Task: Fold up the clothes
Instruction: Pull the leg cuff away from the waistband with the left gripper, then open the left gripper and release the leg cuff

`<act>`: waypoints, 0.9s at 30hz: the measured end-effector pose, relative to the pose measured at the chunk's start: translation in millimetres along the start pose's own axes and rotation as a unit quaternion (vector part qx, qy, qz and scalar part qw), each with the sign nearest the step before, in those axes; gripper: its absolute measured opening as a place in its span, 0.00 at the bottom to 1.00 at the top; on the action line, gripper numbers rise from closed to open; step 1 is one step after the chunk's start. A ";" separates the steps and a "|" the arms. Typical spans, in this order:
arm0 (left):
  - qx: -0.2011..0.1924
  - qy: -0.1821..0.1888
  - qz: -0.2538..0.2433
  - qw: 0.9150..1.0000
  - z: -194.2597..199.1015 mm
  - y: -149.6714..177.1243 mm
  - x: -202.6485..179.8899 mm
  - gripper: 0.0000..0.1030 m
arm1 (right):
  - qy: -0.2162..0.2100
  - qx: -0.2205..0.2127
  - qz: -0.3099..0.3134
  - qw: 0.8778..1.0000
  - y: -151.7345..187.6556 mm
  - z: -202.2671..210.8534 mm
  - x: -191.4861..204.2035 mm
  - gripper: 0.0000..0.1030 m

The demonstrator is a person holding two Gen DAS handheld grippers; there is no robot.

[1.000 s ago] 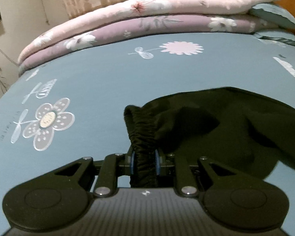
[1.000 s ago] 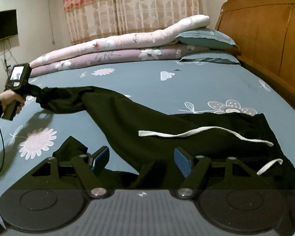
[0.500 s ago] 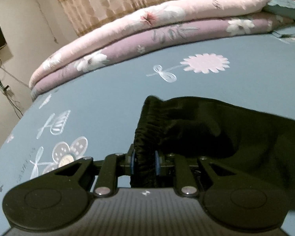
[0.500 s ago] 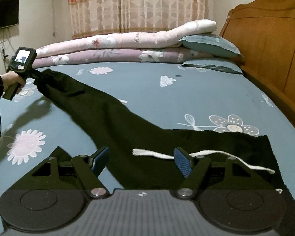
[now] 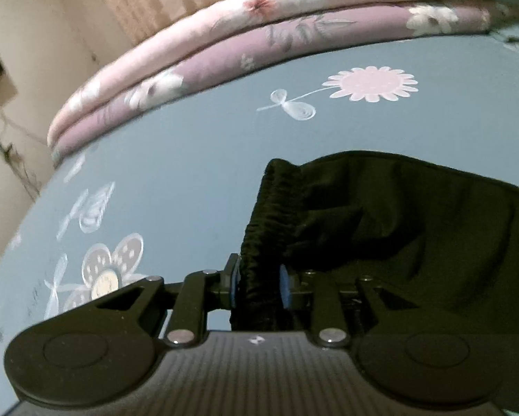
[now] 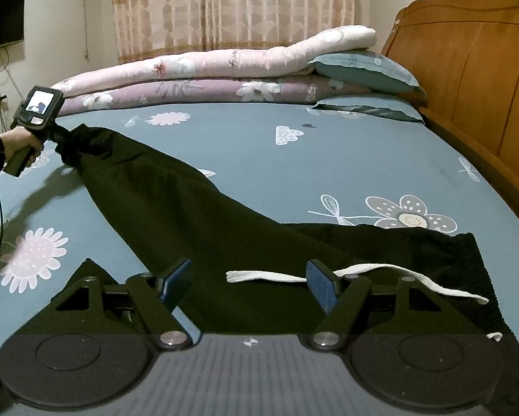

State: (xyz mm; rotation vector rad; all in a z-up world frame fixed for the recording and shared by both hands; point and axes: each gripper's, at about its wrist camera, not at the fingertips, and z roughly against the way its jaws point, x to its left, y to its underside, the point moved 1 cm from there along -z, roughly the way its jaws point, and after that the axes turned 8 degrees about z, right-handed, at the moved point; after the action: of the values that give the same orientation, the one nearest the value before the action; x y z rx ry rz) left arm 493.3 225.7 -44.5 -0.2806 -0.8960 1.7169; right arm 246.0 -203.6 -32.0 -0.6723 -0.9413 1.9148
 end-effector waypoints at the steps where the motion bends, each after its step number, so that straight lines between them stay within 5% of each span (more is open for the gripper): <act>1: 0.004 0.004 0.010 1.000 2.3 0.1 4.7 0.26 | -0.001 -0.002 -0.002 1.000 0.3 1.3 -0.2 0.74; 8: 0.008 0.010 0.022 1.000 43.5 -3.0 22.7 0.32 | -0.012 -0.022 0.002 1.000 1.3 27.7 4.2 0.74; 14: -0.008 0.020 0.012 1.000 90.6 -15.9 29.9 0.62 | -0.016 -0.045 -0.004 0.999 4.2 65.4 4.0 0.75; 17: -0.023 0.015 0.003 1.000 109.6 -17.9 27.8 0.68 | -0.013 -0.047 -0.009 0.999 8.8 77.7 2.2 0.75; 25: 0.035 0.129 0.002 0.991 130.4 20.8 -9.9 0.68 | -0.036 -0.049 0.021 0.998 0.0 84.0 -3.8 0.73; 27: 0.049 0.174 -0.003 0.983 134.6 42.1 -27.6 0.68 | -0.041 -0.047 0.047 0.997 -10.8 79.9 -6.0 0.62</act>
State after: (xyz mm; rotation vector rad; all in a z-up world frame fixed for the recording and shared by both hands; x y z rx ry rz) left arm 392.1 140.5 11.7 -0.4939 -0.5532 1.6355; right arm 194.2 -232.9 22.7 -0.7088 -1.0731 2.0037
